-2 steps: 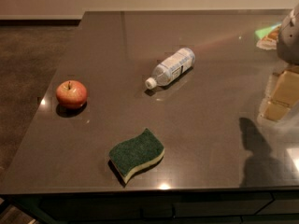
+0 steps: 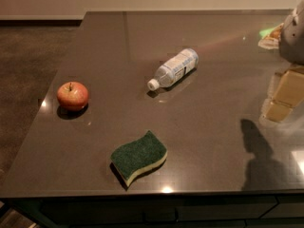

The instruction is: Pick sponge

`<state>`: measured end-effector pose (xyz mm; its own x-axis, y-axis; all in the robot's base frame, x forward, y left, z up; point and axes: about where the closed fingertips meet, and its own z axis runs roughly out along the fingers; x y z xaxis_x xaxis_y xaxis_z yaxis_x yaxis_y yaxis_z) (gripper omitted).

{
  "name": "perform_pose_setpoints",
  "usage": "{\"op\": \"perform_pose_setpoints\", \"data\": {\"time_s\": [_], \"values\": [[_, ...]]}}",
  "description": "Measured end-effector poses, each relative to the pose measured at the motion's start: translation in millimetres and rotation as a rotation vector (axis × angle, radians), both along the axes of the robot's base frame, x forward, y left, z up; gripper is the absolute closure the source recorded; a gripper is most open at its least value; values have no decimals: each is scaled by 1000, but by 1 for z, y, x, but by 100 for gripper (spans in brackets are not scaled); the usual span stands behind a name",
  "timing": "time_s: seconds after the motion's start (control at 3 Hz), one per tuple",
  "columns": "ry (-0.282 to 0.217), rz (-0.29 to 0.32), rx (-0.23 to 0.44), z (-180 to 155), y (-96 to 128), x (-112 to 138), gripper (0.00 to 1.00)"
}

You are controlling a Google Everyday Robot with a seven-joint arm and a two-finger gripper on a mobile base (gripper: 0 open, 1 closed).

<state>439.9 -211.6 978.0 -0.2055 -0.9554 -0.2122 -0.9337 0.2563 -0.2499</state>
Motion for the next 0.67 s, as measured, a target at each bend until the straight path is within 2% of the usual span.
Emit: {"op": "perform_pose_setpoints", "data": {"time_s": [0.33, 0.67], "values": [[-3, 87, 10, -4, 29, 8, 0], [0, 210, 26, -17, 71, 15, 0]]}}
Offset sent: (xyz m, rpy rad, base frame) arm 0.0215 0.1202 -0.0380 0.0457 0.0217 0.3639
